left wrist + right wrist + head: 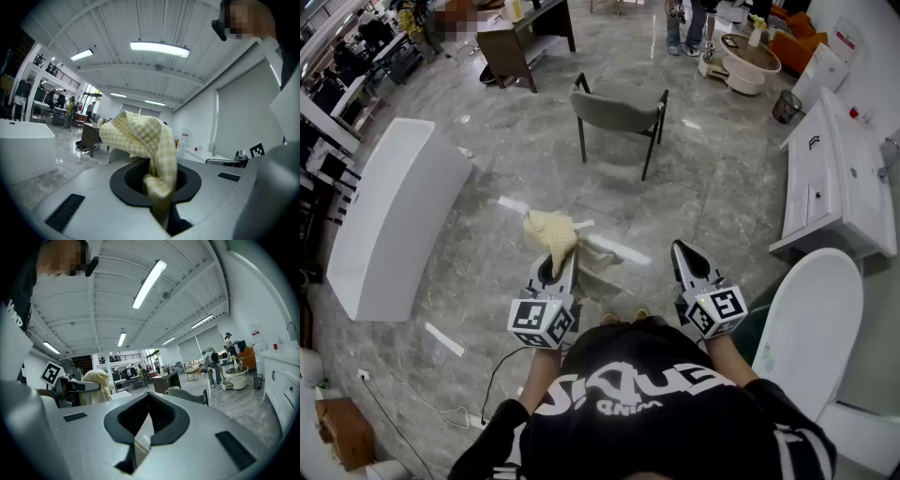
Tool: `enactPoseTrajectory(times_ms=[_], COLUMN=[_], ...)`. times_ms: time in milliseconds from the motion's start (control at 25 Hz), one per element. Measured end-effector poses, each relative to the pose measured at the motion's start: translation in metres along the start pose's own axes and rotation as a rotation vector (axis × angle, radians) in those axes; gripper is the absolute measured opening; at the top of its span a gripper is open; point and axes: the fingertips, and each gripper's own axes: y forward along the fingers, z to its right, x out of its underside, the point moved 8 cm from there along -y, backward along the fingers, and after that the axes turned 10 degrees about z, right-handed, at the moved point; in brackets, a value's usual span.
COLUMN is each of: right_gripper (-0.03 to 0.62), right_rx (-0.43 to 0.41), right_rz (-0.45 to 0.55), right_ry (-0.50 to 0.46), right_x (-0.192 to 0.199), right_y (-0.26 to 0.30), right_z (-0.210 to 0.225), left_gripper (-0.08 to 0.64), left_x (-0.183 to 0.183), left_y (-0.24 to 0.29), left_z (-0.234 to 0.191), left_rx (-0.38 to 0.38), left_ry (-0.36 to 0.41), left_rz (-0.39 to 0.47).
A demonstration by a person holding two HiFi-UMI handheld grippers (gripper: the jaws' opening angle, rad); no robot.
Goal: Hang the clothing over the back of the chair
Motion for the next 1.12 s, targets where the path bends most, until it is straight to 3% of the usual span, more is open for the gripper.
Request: enactPoseTrajectory(times_ms=[360,720,1120], right_gripper=[0.014,0.014,0.014], right_rx=[0.004,0.081,0.094], right_rz=[0.024,0.037,0.042], right_ry=[-0.007,-0.028,-0.025], right_x=[0.006,0.018,0.026], right_y=[0.015,0.012,0.045], right_z=[-0.007,-0.012,0.009], left_gripper=[0.051,0.051,0.051], left_x=[0.001,0.005,0.006], left_y=[0.007,0.010,0.047], left_z=[-0.023,-0.039,-0.057], left_rx=[0.028,0.083,0.087], left_ry=[-0.006,0.004,0.022], left_rz=[0.003,-0.009,-0.011])
